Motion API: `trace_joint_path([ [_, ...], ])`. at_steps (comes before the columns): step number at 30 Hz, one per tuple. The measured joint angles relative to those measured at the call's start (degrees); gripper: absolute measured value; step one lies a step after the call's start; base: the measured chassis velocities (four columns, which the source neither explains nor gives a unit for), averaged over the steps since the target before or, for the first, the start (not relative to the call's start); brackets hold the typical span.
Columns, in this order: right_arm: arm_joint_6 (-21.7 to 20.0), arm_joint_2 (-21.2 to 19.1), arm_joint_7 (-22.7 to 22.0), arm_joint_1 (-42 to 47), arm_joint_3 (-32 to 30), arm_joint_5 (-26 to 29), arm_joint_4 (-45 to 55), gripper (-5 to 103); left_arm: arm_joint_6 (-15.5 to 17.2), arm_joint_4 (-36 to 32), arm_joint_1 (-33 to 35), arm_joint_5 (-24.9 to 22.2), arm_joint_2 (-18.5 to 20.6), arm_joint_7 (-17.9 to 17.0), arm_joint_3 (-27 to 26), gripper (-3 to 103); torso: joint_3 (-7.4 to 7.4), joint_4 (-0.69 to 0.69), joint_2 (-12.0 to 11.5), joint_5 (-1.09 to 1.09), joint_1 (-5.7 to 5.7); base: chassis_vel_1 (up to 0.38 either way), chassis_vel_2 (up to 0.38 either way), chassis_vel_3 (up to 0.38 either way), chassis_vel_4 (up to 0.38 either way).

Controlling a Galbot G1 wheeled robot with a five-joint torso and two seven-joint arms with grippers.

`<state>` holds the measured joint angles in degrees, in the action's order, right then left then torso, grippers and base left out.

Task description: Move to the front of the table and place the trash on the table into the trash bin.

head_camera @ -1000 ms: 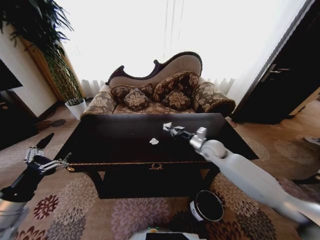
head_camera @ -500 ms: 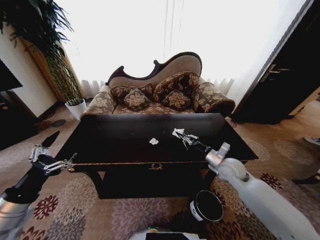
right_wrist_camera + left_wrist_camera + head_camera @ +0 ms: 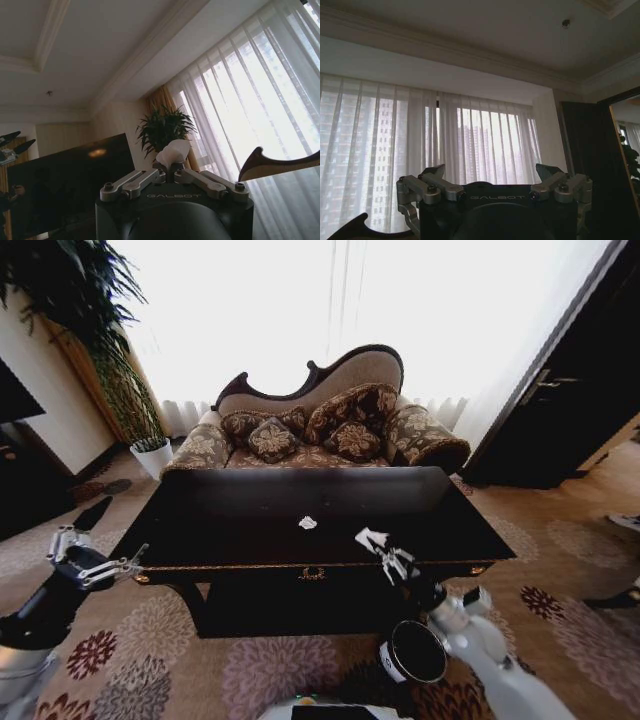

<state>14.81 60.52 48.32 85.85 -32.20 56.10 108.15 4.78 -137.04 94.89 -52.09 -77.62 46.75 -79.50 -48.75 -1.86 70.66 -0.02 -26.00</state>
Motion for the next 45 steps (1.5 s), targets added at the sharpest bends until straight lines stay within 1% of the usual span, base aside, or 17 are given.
trace_joint_path([
  [1,0.24,1.02,2.93,-0.16,-0.41,0.00,-1.67,2,0.00,-0.08,0.04,-0.06,0.00,-0.02,0.07,100,0.00,0.00,0.00,0.00,0.00,0.000,0.000,0.000,0.000],
  [2,0.24,1.02,2.93,-0.16,-0.41,0.00,-1.67,2,0.00,-0.08,0.04,-0.06,0.00,-0.02,0.07,100,0.00,0.00,0.00,0.00,0.00,0.000,0.000,0.000,0.000],
  [3,0.48,2.15,6.80,-0.30,-0.92,0.17,-4.03,2,0.03,-0.20,0.05,-0.58,-0.05,-0.02,0.05,100,0.00,0.01,0.00,0.00,0.00,0.000,0.000,0.000,0.000],
  [5,0.55,3.56,10.47,-0.17,-1.32,1.14,-6.90,2,0.17,-0.24,-0.01,-1.54,-0.07,-0.02,-0.09,100,0.00,0.00,0.00,0.00,0.00,0.000,0.000,0.000,0.000],
  [12,0.24,7.78,15.24,0.41,-2.11,2.36,-10.02,2,0.27,0.57,-0.44,-1.96,0.47,0.00,-0.11,100,0.00,0.00,0.00,0.00,0.00,0.000,0.000,0.000,0.000],
  [16,0.18,9.49,18.49,0.33,-2.15,0.18,-14.97,2,0.28,1.04,-0.80,-1.96,0.56,0.01,0.18,100,0.00,0.00,0.00,-0.01,-0.01,0.000,0.000,0.000,0.000],
  [20,0.23,10.56,22.96,-1.19,-1.48,-6.40,-26.30,2,0.38,1.21,-1.01,-2.00,0.97,0.04,0.48,100,-0.01,-0.01,-0.01,0.02,-0.01,0.000,0.000,0.000,0.000],
  [29,0.41,10.66,21.14,-4.30,0.75,-10.22,-38.73,2,0.50,1.63,-0.76,-2.21,1.34,0.01,-0.24,100,0.00,0.00,-0.01,0.00,-0.01,0.000,0.000,0.000,0.000],
  [31,0.99,10.42,19.11,-5.12,1.14,-12.11,-42.59,2,0.50,1.30,-0.51,-2.68,1.25,0.00,-0.93,100,-0.01,0.00,-0.01,0.01,-0.01,0.000,0.000,0.000,0.000],
  [33,2.18,10.03,13.52,-6.21,1.44,-18.08,-47.05,2,0.50,0.49,-0.25,-3.87,1.24,-0.05,-2.10,100,-0.01,0.00,-0.01,0.01,-0.01,0.000,0.000,0.000,0.000],
  [34,2.18,10.03,13.52,-6.21,1.44,-18.08,-47.05,2,0.50,0.49,-0.25,-3.87,1.24,-0.05,-2.10,100,-0.01,0.00,-0.01,0.01,-0.01,0.000,0.000,0.000,0.000],
  [36,2.88,9.80,8.06,-6.92,1.55,-23.06,-49.55,2,0.51,-0.04,-0.11,-4.55,1.17,-0.09,-2.92,100,-0.01,0.00,-0.01,0.00,-0.01,0.000,0.000,0.000,0.000],
  [38,3.16,9.67,-1.50,-8.02,2.05,-29.43,-52.08,2,0.51,-0.49,0.40,-4.81,0.92,-0.11,-3.65,100,0.00,0.00,-0.01,0.00,-0.01,0.000,0.000,0.000,0.000],
  [39,3.16,9.67,-1.50,-8.02,2.05,-29.43,-52.08,2,0.51,-0.49,0.40,-4.81,0.92,-0.11,-3.65,100,0.00,0.00,-0.01,0.00,-0.01,0.000,0.000,0.000,0.000],
  [42,1.58,9.91,-12.10,-9.19,3.14,-34.38,-52.64,2,0.44,-0.61,1.03,-4.71,0.82,-0.11,-3.82,100,-0.01,0.00,-0.01,0.00,-0.01,0.000,0.000,0.000,0.000],
  [43,1.58,9.91,-12.10,-9.19,3.14,-34.38,-52.64,2,0.44,-0.61,1.03,-4.71,0.82,-0.11,-3.82,100,-0.01,0.00,-0.01,0.00,-0.01,0.000,0.000,0.000,0.000],
  [45,-1.19,9.86,-23.54,-10.23,4.81,-35.93,-52.51,2,0.33,-0.61,1.11,-4.28,0.44,-0.03,-3.64,100,-0.01,-0.01,-0.01,0.01,-0.01,0.000,0.000,0.000,0.000],
])
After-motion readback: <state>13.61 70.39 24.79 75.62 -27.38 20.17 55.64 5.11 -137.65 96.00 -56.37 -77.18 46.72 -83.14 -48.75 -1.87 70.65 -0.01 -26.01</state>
